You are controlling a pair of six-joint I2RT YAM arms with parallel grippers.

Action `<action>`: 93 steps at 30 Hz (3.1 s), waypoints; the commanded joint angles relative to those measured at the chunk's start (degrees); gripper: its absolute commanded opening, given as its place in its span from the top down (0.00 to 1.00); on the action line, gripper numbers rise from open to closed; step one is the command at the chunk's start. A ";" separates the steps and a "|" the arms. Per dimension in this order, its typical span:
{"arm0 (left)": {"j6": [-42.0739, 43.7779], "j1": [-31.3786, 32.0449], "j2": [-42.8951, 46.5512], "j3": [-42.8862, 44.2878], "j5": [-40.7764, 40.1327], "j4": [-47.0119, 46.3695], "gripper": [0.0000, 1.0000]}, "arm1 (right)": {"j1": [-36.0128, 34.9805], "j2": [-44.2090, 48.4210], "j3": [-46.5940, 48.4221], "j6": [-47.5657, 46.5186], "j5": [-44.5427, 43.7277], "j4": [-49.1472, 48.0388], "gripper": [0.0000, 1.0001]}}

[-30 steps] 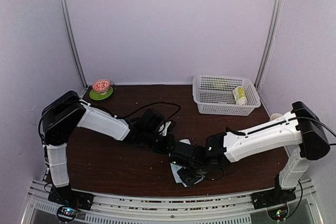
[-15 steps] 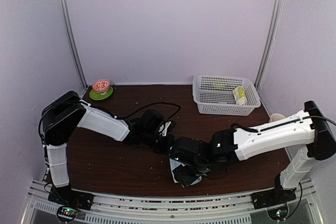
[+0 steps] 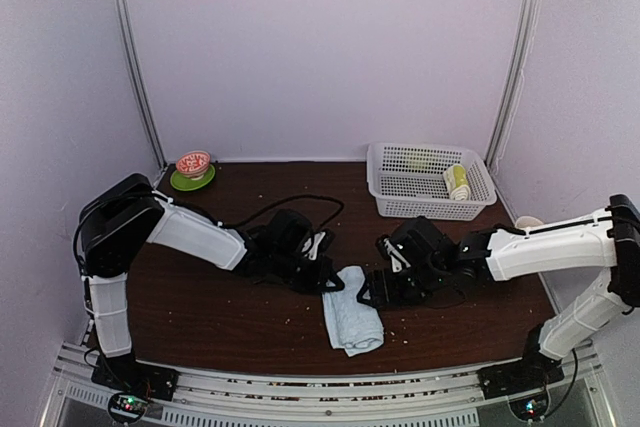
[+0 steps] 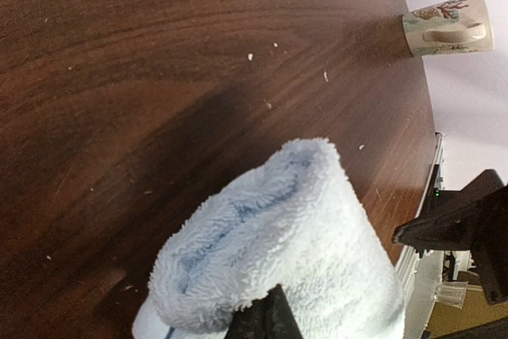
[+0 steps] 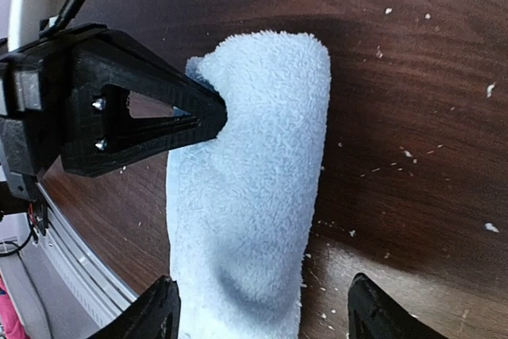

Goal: Roll the towels
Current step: Pick up the towel from the center of the board, then place the towel in the bin.

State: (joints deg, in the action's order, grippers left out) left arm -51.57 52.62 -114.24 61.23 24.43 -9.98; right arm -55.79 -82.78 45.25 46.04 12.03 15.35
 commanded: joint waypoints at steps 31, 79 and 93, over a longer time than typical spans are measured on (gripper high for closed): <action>4.53 -1.00 17.35 -2.16 -11.47 19.29 1.00 | 0.02 -7.07 8.88 -2.11 0.08 3.04 1.00; 13.89 -1.12 24.46 2.58 -27.47 44.11 1.00 | 45.77 -54.25 92.19 -37.86 12.61 33.62 1.00; 13.87 -1.12 22.26 2.86 -27.16 44.36 1.00 | 48.03 -61.41 95.76 -32.78 7.65 40.10 1.00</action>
State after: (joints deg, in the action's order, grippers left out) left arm -38.44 51.79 -91.11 62.92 -2.57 34.63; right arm -8.97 -143.46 138.82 11.51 22.04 53.10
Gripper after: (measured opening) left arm 0.001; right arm 0.130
